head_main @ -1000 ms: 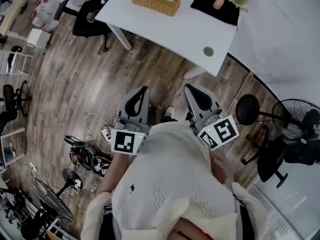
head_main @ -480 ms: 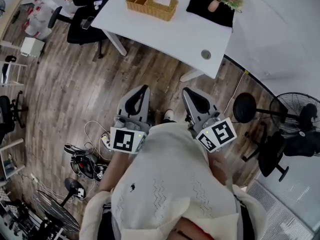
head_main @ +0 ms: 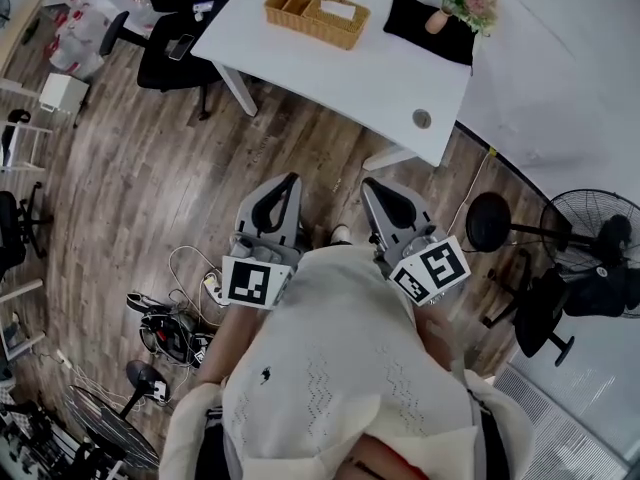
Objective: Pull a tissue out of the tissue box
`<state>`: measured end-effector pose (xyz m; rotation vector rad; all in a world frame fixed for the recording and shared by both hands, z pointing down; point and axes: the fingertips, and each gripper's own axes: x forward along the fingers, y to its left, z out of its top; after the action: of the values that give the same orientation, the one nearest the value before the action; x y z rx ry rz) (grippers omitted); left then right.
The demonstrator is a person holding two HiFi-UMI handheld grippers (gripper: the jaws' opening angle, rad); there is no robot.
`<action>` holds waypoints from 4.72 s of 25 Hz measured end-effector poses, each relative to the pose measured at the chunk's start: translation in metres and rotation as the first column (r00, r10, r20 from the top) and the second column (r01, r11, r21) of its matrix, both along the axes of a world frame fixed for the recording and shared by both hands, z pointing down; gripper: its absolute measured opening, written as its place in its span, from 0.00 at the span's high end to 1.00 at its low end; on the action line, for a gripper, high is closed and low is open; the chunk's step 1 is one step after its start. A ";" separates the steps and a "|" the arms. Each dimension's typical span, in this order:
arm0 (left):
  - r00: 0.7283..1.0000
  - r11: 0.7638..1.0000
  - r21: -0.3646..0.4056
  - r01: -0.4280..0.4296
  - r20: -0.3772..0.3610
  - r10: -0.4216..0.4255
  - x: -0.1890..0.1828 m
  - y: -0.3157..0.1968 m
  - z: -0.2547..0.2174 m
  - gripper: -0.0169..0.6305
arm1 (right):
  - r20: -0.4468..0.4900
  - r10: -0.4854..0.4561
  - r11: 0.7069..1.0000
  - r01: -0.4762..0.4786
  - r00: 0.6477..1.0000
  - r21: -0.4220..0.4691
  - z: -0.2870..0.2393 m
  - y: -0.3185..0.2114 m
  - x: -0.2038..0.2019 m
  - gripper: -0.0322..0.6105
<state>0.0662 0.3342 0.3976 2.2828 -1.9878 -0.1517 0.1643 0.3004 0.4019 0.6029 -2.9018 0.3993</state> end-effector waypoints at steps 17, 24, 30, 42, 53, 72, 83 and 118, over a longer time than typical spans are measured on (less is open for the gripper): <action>1.000 1.000 0.012 0.003 -0.020 -0.002 -0.076 0.010 0.008 0.95 | -0.011 0.032 0.999 -0.032 0.999 0.004 0.010 0.007 -0.070 0.95; 1.000 1.000 0.002 0.001 -0.031 -0.001 -0.089 -0.001 0.012 0.95 | -0.034 0.023 1.000 -0.023 0.999 0.012 0.012 0.000 -0.081 0.95; 1.000 1.000 -0.013 0.017 -0.012 -0.017 -0.094 -0.015 0.018 0.95 | -0.029 0.014 1.000 -0.015 0.999 -0.012 0.020 -0.023 -0.087 0.95; 0.997 0.997 -0.028 0.076 0.004 -0.076 -0.123 -0.074 0.024 0.95 | -0.033 -0.068 0.998 0.067 0.997 -0.020 0.028 -0.090 -0.126 0.95; 0.995 0.994 -0.048 0.103 0.015 -0.102 -0.141 -0.141 0.017 0.95 | -0.005 -0.085 0.996 0.085 0.996 -0.030 0.026 -0.161 -0.146 0.95; 0.997 0.997 -0.059 0.045 0.069 -0.041 -0.123 -0.261 0.018 0.95 | -0.022 -0.027 0.998 0.026 0.999 -0.058 0.036 -0.275 -0.118 0.95; 0.994 0.998 -0.066 -0.022 0.105 0.029 -0.100 -0.308 0.027 0.95 | -0.027 0.032 0.997 -0.034 0.999 -0.067 0.043 -0.317 -0.092 0.95; 0.934 0.940 -0.100 -0.327 0.116 0.337 -0.126 -0.408 0.040 0.95 | -0.055 0.350 0.932 -0.354 0.935 -0.079 0.041 -0.377 -0.102 0.95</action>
<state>-0.0600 -0.0737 0.4375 2.5913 -1.5906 0.1092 0.0621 -0.0765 0.4431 1.1079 -2.7162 0.5476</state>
